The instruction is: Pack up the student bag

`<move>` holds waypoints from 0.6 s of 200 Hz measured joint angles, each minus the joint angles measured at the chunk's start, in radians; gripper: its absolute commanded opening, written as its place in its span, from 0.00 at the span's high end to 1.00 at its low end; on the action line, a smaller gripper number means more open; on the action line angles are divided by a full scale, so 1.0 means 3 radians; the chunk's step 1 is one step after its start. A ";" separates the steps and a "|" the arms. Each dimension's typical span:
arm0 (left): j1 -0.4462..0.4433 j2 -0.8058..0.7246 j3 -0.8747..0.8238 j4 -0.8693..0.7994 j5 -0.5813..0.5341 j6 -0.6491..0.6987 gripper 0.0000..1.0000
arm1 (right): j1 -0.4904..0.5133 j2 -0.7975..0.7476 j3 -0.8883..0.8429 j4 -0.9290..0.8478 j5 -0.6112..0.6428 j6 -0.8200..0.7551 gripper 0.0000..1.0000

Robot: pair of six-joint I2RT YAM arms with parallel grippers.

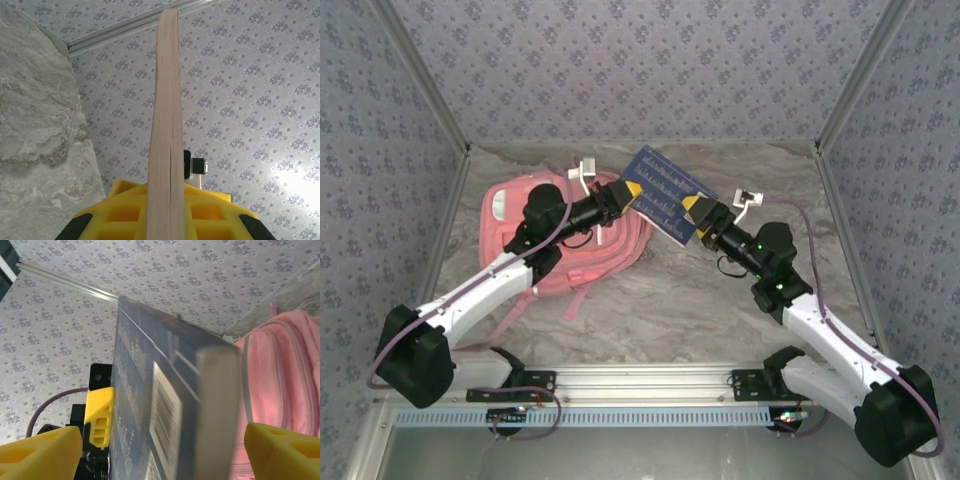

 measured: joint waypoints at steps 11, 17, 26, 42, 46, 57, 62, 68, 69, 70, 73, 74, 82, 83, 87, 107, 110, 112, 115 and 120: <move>-0.0014 0.0000 0.0000 -0.0003 0.0000 0.0001 1.00 | 0.0023 0.0061 0.0005 0.0123 0.0001 0.0050 0.26; -0.0018 0.0000 0.0000 -0.0010 -0.0001 0.0004 1.00 | 0.0038 0.0090 0.0006 0.0184 0.0001 0.0074 0.30; -0.0019 0.0000 0.0000 -0.0022 -0.0001 0.0005 1.00 | 0.0064 0.0128 0.0009 0.0257 0.0001 0.0083 0.38; -0.0020 0.0000 0.0000 -0.0038 -0.0003 0.0005 1.00 | 0.0103 0.0156 0.0014 0.0341 0.0010 0.0135 0.50; -0.0020 0.0000 0.0000 -0.0041 -0.0003 0.0005 1.00 | 0.0111 0.0156 0.0015 0.0346 0.0011 0.0118 0.54; -0.0020 0.0000 0.0000 -0.0041 -0.0003 0.0006 1.00 | 0.0126 0.0156 0.0017 0.0369 0.0034 0.0158 0.66; -0.0022 0.0000 0.0000 -0.0042 -0.0001 0.0009 1.00 | 0.0131 0.0155 0.0018 0.0373 0.0045 0.0144 0.71; -0.0027 -0.0001 0.0001 -0.0047 -0.0003 0.0023 1.00 | 0.0136 0.0153 0.0018 0.0369 0.0061 0.0145 0.76; -0.0028 -0.0001 0.0003 -0.0050 -0.0004 0.0027 1.00 | 0.0136 0.0153 0.0018 0.0370 0.0062 0.0156 0.77; -0.0028 -0.0001 0.0003 -0.0052 -0.0003 0.0028 1.00 | 0.0136 0.0153 0.0018 0.0369 0.0064 0.0169 0.78; -0.0028 -0.0001 0.0005 -0.0064 -0.0003 0.0034 1.00 | 0.0137 0.0151 0.0018 0.0361 0.0069 0.0145 0.80; -0.0029 -0.0003 0.0008 -0.0070 -0.0003 0.0042 1.00 | 0.0137 0.0151 0.0018 0.0361 0.0071 0.0142 0.81; -0.0033 -0.0004 0.0025 -0.0130 -0.0003 0.0072 0.97 | 0.0139 0.0144 0.0018 0.0342 0.0093 0.0161 0.86; -0.0033 -0.0004 0.0028 -0.0136 -0.0004 0.0074 0.95 | 0.0139 0.0144 0.0018 0.0340 0.0094 0.0169 0.86; -0.0033 -0.0005 0.0041 -0.0178 -0.0008 0.0107 0.91 | 0.0139 0.0132 0.0018 0.0317 0.0099 0.0141 0.88; -0.0042 -0.0011 0.0150 -0.0495 -0.0031 0.0336 0.65 | 0.0137 -0.0006 0.0018 0.0097 0.0137 0.0065 1.00; -0.0042 -0.0014 0.0173 -0.0557 -0.0038 0.0352 0.62 | 0.0135 -0.0036 0.0018 0.0043 0.0150 0.0038 1.00; -0.0041 -0.0017 0.0193 -0.0613 -0.0048 0.0384 0.60 | 0.0135 -0.0060 0.0018 0.0009 0.0158 0.0028 1.00; -0.0041 -0.0022 0.0220 -0.0689 -0.0065 0.0474 0.58 | 0.0128 -0.0099 0.0019 -0.0062 0.0174 -0.0010 1.00; -0.0034 -0.0031 0.0273 -0.0838 -0.0103 0.0573 0.54 | 0.0118 -0.0163 0.0025 -0.0188 0.0202 -0.0064 1.00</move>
